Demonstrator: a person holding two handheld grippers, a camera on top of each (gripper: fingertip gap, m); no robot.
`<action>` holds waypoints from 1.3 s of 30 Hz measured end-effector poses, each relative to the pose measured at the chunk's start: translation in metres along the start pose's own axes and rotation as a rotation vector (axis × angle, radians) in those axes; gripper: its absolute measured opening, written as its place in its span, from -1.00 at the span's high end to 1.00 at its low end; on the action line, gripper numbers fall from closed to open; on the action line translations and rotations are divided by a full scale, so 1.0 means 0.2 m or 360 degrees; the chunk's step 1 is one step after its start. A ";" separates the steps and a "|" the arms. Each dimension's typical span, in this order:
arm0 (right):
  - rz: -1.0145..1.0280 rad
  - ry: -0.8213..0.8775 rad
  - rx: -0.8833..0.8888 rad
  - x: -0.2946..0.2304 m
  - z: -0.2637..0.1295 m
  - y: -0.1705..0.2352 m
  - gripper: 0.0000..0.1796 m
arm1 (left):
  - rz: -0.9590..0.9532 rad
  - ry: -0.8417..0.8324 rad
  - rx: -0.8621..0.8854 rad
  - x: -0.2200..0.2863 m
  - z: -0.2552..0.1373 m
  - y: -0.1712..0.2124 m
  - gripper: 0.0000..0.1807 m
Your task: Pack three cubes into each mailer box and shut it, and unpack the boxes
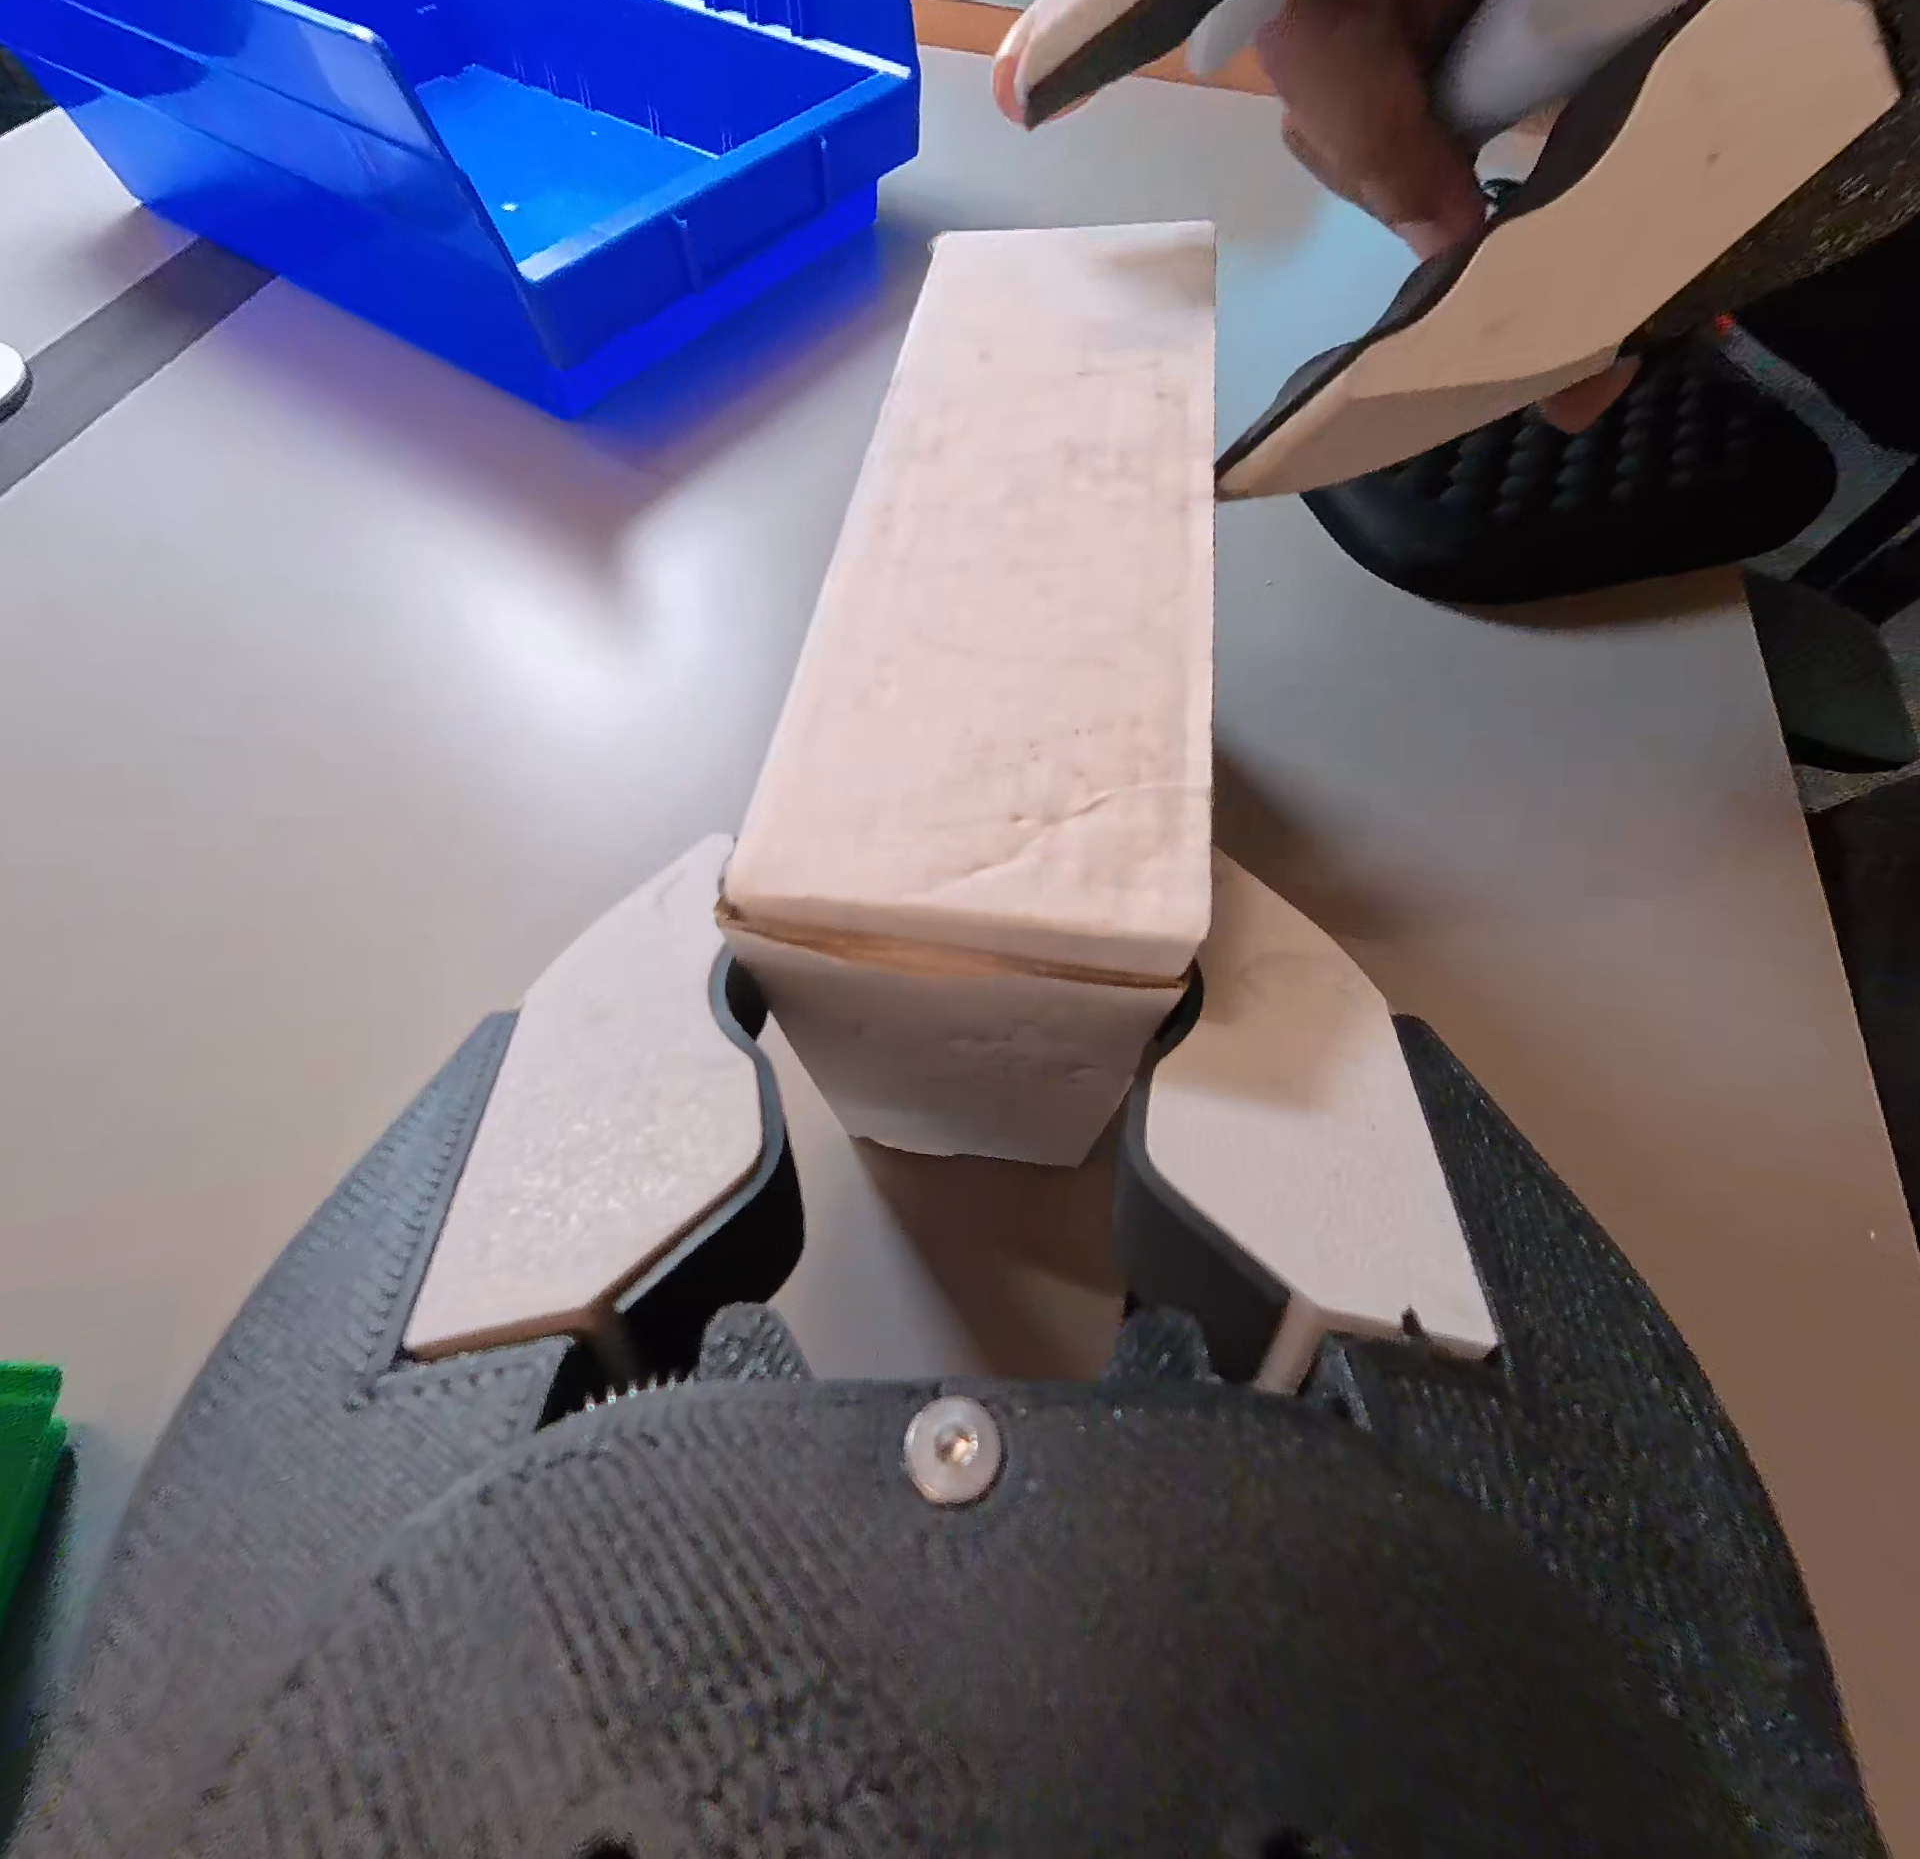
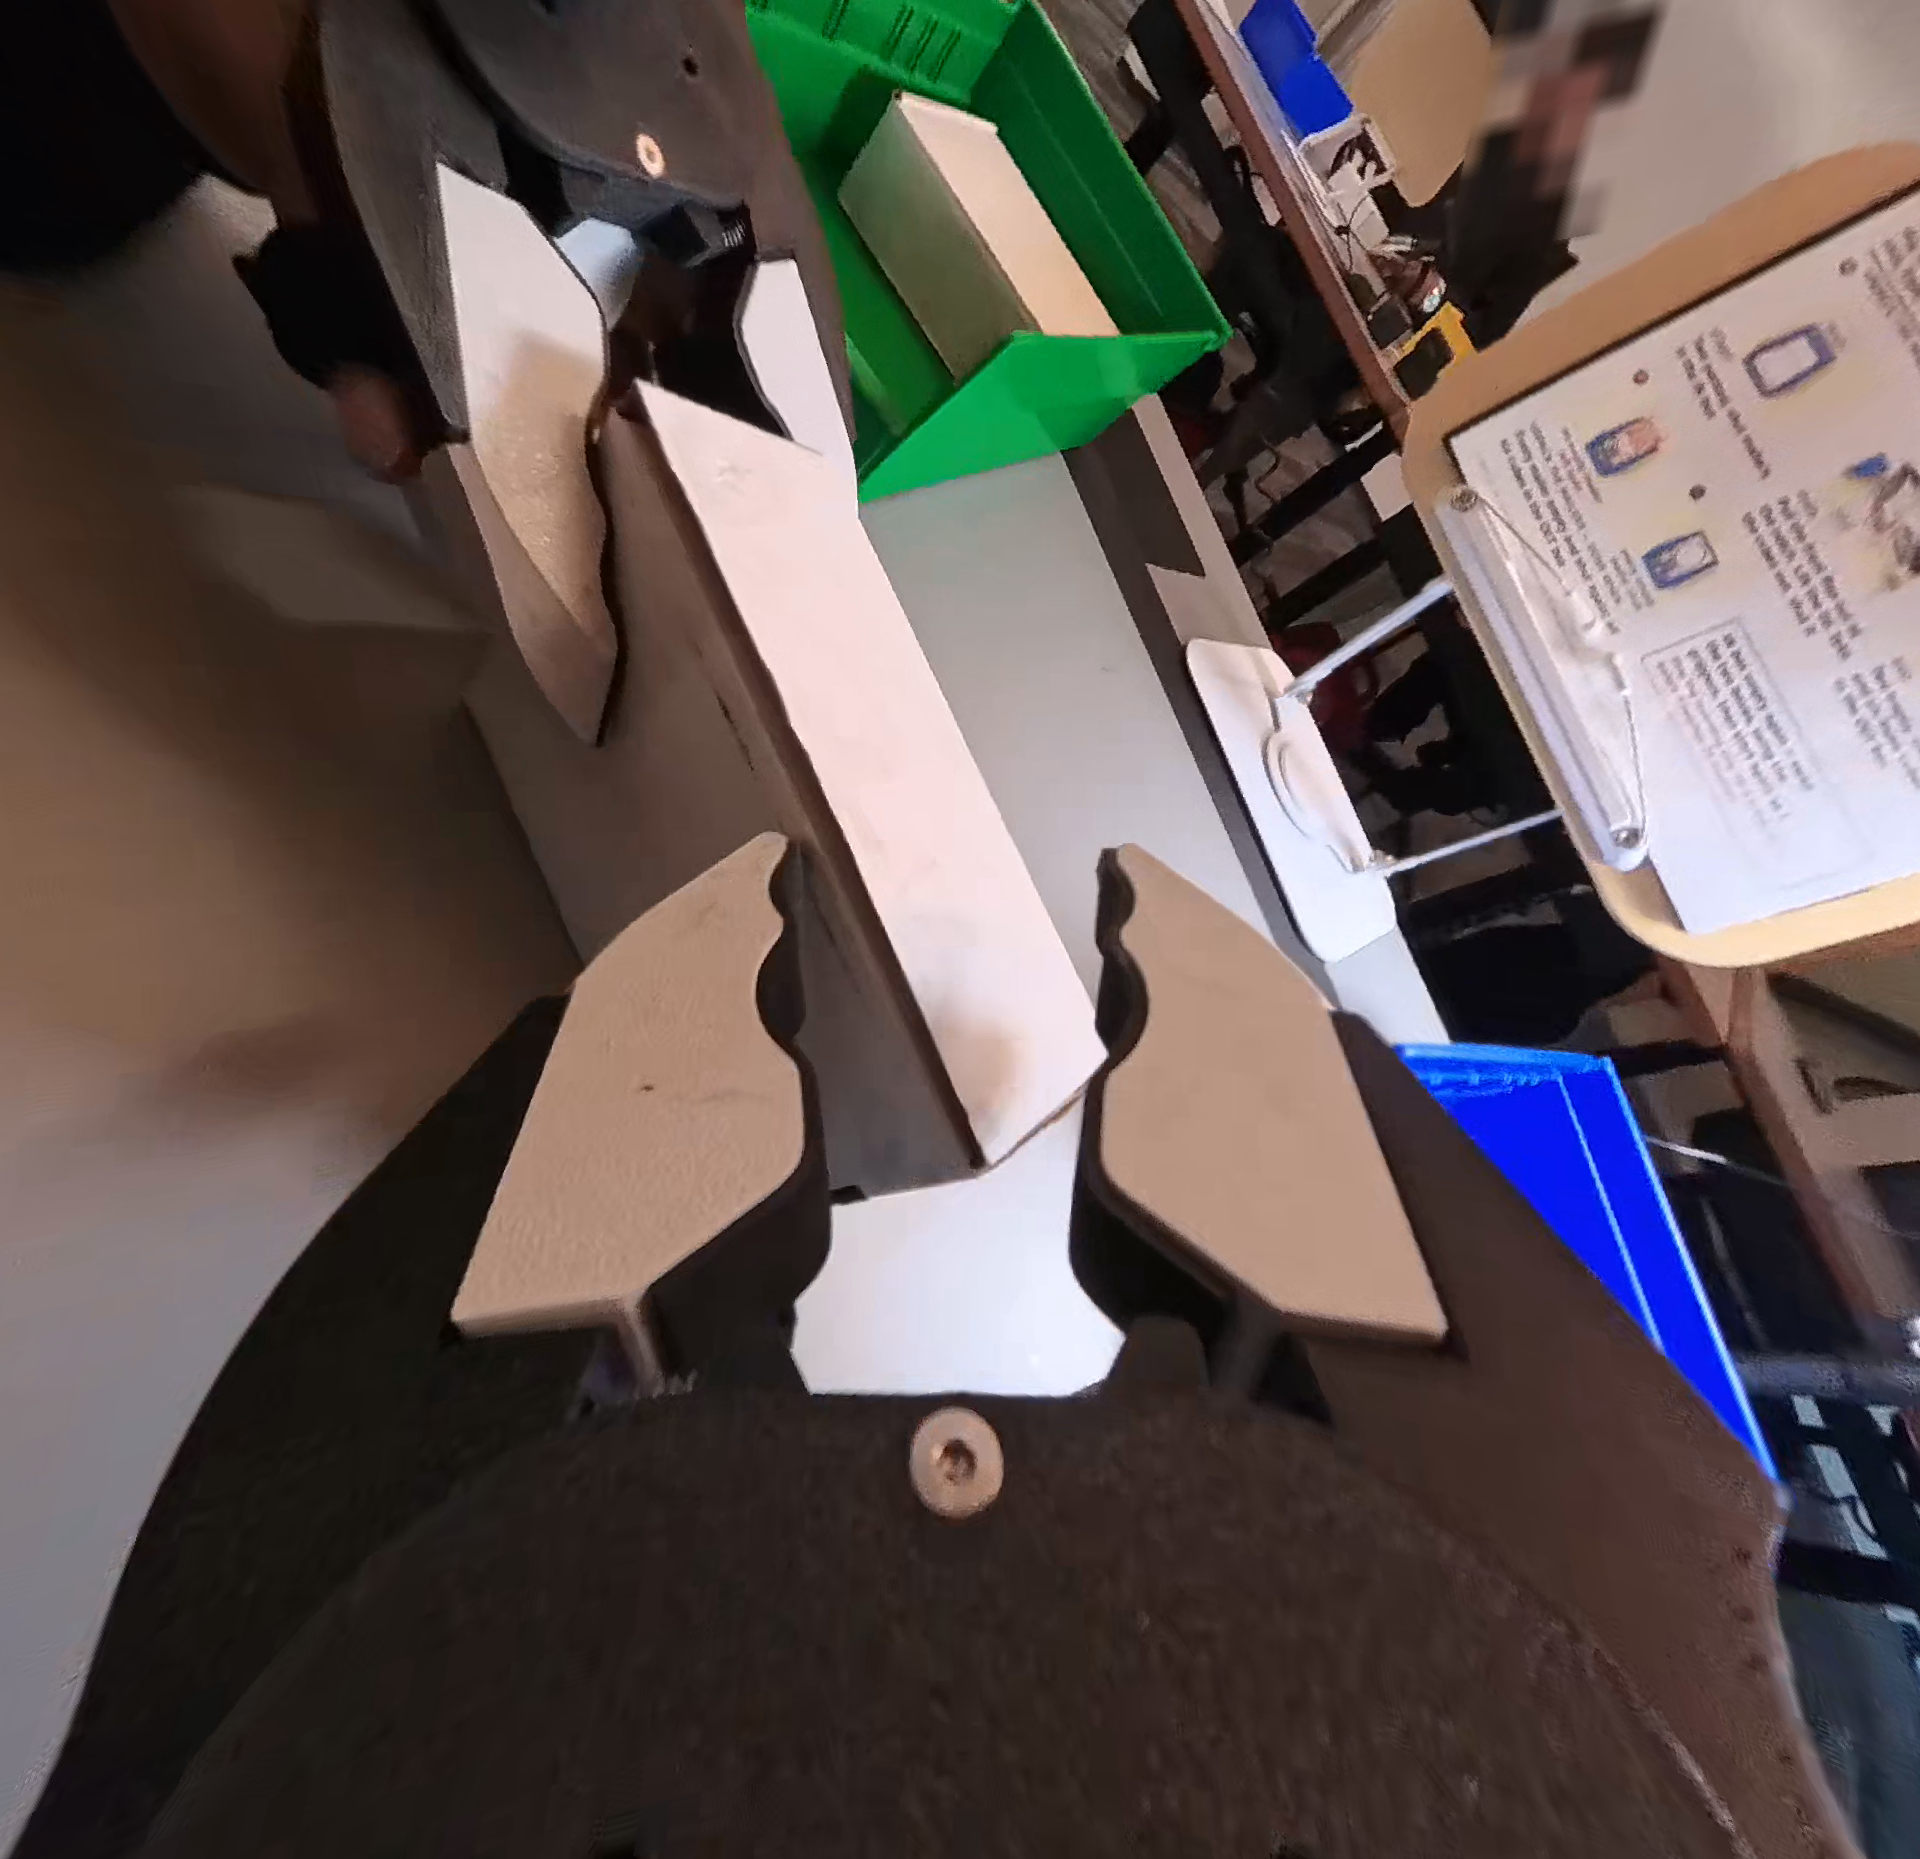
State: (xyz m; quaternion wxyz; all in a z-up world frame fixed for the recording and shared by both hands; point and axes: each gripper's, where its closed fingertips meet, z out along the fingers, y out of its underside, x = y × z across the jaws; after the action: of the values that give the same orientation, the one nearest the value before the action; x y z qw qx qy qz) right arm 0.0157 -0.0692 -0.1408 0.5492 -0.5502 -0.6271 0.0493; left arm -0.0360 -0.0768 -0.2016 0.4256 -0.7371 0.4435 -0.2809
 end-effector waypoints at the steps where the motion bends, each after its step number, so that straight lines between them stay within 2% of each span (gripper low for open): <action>1: -0.0005 -0.0010 0.0022 0.00 0.00 -0.02 0.45 | 0.0004 -0.0007 -0.0011 0.00 0.00 0.00 0.19; 2: -0.0004 -0.0015 0.0042 0.01 0.00 -0.05 0.51 | 0.0012 -0.0017 -0.0017 0.00 0.00 0.00 0.19; 7: -0.0162 -0.0018 -0.0052 0.01 0.02 -0.06 0.46 | -0.0003 -0.0032 -0.0036 0.00 -0.01 0.00 0.19; 11: -0.0422 0.0117 -0.0089 0.03 0.03 -0.08 0.50 | -0.0108 0.0001 -0.0055 0.00 -0.01 0.01 0.20; 14: -0.0585 0.0199 -0.0097 0.04 0.06 -0.10 0.58 | -0.0130 0.0002 -0.0073 -0.01 -0.01 0.01 0.20; 19: -0.0743 0.0146 -0.0170 0.02 0.11 -0.11 0.70 | -0.0081 -0.0019 -0.0093 -0.01 -0.01 0.02 0.21; 23: -0.0882 0.0056 -0.0211 -0.03 0.16 -0.08 0.99 | 0.0034 -0.0060 -0.0119 0.01 0.00 0.02 0.20; 24: -0.0919 0.0039 -0.0216 -0.02 0.16 -0.08 0.99 | 0.0059 -0.0076 -0.0125 0.01 0.00 0.02 0.20; 28: -0.0778 -0.0126 -0.0226 0.00 0.13 -0.11 0.98 | 0.0291 -0.0195 -0.0109 -0.02 -0.01 0.01 0.21; 34: -0.0542 -0.0577 -0.0329 0.02 0.08 -0.16 0.99 | 0.0757 -0.0459 -0.0025 -0.09 -0.01 -0.01 0.21; 37: -0.0501 -0.0637 -0.0366 0.07 0.11 -0.17 0.99 | 0.0869 -0.0615 -0.0092 -0.20 -0.04 0.05 0.26; 39: -0.0458 -0.0635 -0.0390 0.12 0.13 -0.17 0.99 | 0.0808 -0.0581 -0.0124 -0.23 -0.05 0.10 0.22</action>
State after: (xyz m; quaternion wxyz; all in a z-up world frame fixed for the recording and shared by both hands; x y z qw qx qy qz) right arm -0.0203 -0.0515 -0.1134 0.3456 -0.4973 -0.7958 0.0019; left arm -0.0734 -0.0452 -0.2157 0.5262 -0.6567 0.5402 -0.0116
